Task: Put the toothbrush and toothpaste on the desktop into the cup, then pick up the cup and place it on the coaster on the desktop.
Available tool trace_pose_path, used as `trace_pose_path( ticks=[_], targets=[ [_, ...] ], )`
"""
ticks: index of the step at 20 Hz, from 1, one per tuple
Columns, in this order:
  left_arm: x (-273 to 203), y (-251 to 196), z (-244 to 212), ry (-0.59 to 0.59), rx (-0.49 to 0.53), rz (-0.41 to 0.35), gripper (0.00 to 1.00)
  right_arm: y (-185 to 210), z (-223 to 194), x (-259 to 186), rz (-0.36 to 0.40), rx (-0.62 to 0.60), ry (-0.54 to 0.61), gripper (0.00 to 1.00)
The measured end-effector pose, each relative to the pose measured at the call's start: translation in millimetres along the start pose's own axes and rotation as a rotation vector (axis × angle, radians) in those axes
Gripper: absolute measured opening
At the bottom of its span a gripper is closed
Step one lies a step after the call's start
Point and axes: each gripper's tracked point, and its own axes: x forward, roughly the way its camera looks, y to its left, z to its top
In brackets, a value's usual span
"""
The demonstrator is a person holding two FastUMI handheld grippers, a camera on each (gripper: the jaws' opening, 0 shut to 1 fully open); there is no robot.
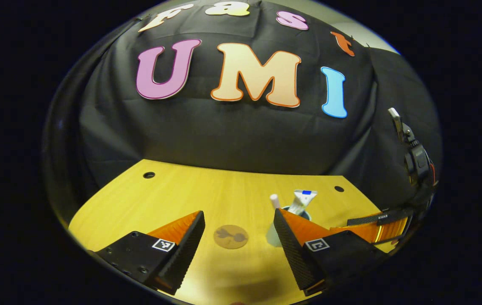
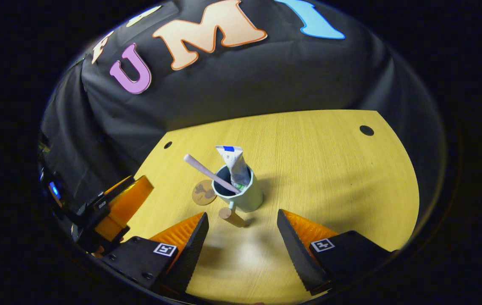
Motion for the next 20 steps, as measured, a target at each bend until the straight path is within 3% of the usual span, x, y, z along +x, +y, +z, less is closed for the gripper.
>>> trace_pose_path(
  ticks=[1, 2, 5, 7, 8, 13, 14, 15, 16, 19, 20],
  targets=[
    [-6, 15, -2, 0.001, 0.002, 0.015, 0.95, 3, 1, 7, -0.013, -0.009, 0.021, 0.99],
    [-11, 25, -4, 0.009, -0.001, 0.019, 0.94, 6, -1, 13, -0.030, -0.018, 0.054, 0.94],
    [-23, 55, -9, 0.015, -0.017, 0.042, 0.95, 18, -12, 36, -0.047, -0.035, 0.156, 0.99],
    [-30, 73, -12, 0.015, -0.023, 0.060, 0.95, 22, -16, 53, -0.072, -0.054, 0.197, 0.94],
    [-33, 81, -13, 0.015, -0.025, 0.069, 0.95, 21, -19, 62, -0.092, -0.067, 0.223, 0.99],
    [-45, 121, -21, 0.022, -0.034, 0.108, 0.95, 16, -33, 97, -0.163, -0.110, 0.327, 0.98],
    [-46, 127, -23, 0.027, -0.041, 0.116, 0.95, 13, -36, 103, -0.175, -0.108, 0.341, 0.94],
    [-47, 132, -25, 0.031, -0.047, 0.123, 0.95, 11, -37, 107, -0.186, -0.107, 0.351, 0.99],
    [-48, 138, -26, 0.034, -0.050, 0.129, 0.95, 10, -38, 111, -0.193, -0.102, 0.358, 0.94],
    [-48, 151, -28, 0.031, -0.049, 0.145, 0.95, 5, -42, 120, -0.215, -0.097, 0.379, 0.96],
    [-48, 155, -28, 0.032, -0.047, 0.147, 0.95, 2, -43, 121, -0.230, -0.106, 0.383, 0.85]
  ],
)
